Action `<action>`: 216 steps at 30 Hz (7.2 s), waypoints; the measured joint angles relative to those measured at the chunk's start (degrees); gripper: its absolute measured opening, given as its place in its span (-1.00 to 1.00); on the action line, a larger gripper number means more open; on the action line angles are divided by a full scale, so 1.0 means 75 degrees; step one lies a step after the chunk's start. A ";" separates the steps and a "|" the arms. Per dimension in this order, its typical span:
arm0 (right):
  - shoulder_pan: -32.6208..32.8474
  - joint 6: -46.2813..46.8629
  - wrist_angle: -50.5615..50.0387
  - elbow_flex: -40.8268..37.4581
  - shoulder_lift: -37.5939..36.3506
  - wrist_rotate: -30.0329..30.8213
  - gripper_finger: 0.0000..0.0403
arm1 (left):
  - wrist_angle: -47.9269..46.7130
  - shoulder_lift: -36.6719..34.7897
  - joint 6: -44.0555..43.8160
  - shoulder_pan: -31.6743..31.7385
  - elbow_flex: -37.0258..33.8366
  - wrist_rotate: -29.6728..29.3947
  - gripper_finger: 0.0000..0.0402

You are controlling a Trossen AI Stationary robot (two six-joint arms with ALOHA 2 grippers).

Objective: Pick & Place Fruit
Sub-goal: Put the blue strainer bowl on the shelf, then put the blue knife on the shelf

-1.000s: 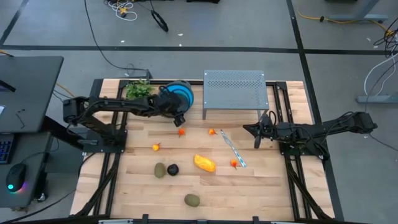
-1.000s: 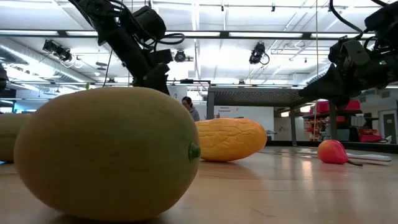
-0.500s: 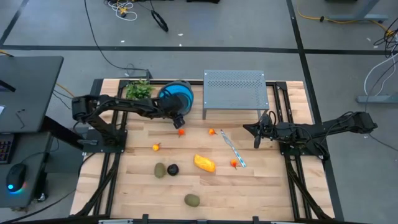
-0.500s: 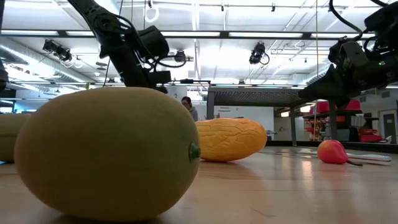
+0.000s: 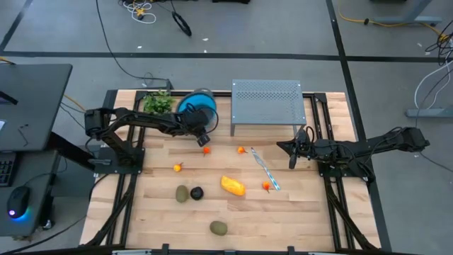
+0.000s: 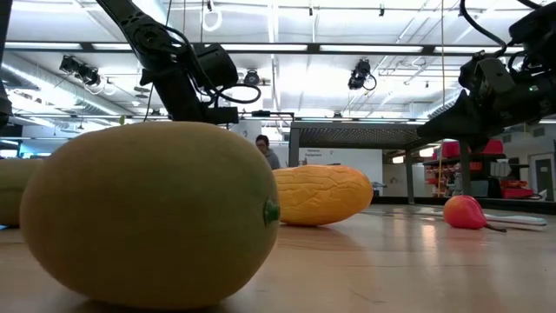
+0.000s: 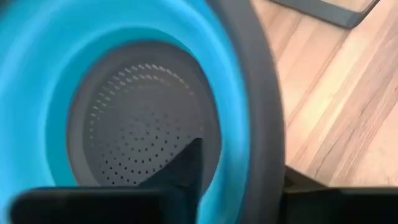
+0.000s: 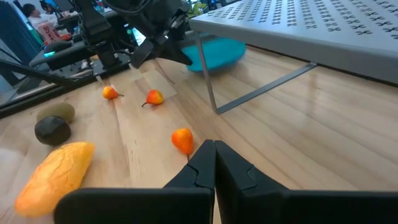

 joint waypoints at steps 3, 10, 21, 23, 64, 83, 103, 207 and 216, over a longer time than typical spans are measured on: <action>0.0000 0.0000 0.0001 -0.0001 0.0000 0.0000 -0.99 | -0.0081 0.0000 0.0052 -0.0025 0.0002 0.0011 -0.90; 0.0000 0.0000 0.0026 -0.0001 0.0000 0.0000 -0.99 | -0.0349 -0.0226 0.0347 -0.0237 0.0009 0.0032 -0.96; 0.0000 -0.1274 0.1846 0.0000 0.0035 -0.0714 -0.99 | -0.0985 -0.1921 0.1707 -0.1418 0.0009 0.0447 -0.97; 0.0000 -0.1614 0.2104 0.0089 0.0101 -0.0947 -0.99 | -0.1067 -0.2204 0.2376 -0.1798 0.0009 0.0459 -0.97; 0.0895 -0.4612 -0.2218 0.8425 0.7668 -0.1877 -0.96 | -0.1876 -0.2210 0.3710 -0.4357 0.0012 0.0877 -0.97; 0.1540 -0.3196 -0.1409 0.8573 0.8631 -0.1404 -0.27 | -0.1817 -0.1201 0.3991 -0.4970 0.0333 0.0459 -0.96; 0.2386 -0.3349 -0.2745 0.8567 0.7436 0.0247 -0.07 | -0.2415 -0.1207 0.5000 -0.4439 0.1641 0.0178 -0.96; 0.3628 -0.1574 -0.0257 0.4778 0.6942 0.0207 -0.07 | -0.4167 0.3267 0.6557 -0.1045 0.8615 0.0064 0.07; 0.3628 -0.1573 -0.0267 0.4778 0.6942 0.0207 -0.07 | -0.4647 0.2901 0.5875 -0.1336 0.8964 0.0115 0.10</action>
